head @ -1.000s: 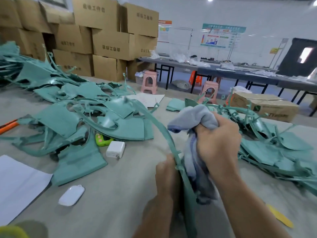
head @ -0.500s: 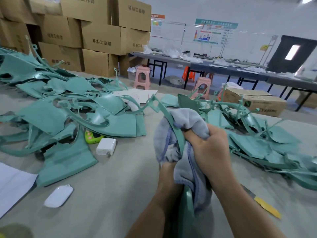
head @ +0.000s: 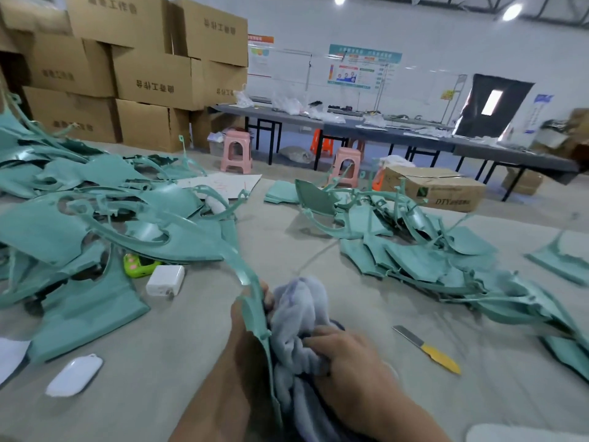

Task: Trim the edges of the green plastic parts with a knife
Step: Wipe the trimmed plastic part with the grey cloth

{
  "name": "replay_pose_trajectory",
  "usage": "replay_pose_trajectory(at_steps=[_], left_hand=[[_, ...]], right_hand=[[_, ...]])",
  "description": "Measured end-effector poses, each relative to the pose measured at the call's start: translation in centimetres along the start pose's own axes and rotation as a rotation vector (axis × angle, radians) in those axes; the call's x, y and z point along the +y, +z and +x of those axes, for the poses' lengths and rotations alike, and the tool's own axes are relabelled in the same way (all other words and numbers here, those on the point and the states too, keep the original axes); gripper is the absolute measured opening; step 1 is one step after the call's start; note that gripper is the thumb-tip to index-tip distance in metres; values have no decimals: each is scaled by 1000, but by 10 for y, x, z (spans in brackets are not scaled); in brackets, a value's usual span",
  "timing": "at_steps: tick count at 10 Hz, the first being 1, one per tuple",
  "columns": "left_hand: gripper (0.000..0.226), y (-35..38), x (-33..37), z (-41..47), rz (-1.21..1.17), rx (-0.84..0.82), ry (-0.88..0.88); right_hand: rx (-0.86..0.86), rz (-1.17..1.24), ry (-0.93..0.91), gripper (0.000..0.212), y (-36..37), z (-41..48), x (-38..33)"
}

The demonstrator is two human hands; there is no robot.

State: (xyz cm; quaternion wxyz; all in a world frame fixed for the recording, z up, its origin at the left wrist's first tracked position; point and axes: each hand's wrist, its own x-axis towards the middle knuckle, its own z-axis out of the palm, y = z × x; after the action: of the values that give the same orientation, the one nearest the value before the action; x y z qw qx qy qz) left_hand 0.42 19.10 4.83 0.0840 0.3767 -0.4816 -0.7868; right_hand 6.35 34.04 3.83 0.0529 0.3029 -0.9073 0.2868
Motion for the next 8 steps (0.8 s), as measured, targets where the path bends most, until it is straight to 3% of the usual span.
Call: replay_pose_trajectory(at_steps=[1,2,3,4,5,6,7,8], left_hand=[[34,-18,-11,14,164,-71,211],[47,-26,-11,7,403,160,265],[52,-28,-6,-1,588,160,328],[55,-25,-6,-14,607,52,314],[48,-22,-9,-31,566,-13,415],[20,-24,-1,-52,343,-117,584],[34,-32,15,-63,51,-507,597],[32,-24,20,-101,47,-827,443]], right_hand=[[18,-299,178,32,-12,0,-6],[222,-399,430,19,-23,0,-9],[375,83,425,12,-32,-3,-20],[248,354,344,33,-33,-3,-39],[132,268,353,19,-37,3,-42],[307,454,334,21,-51,5,-44],[530,923,415,24,-75,10,-45],[572,1116,495,15,-101,5,-37]])
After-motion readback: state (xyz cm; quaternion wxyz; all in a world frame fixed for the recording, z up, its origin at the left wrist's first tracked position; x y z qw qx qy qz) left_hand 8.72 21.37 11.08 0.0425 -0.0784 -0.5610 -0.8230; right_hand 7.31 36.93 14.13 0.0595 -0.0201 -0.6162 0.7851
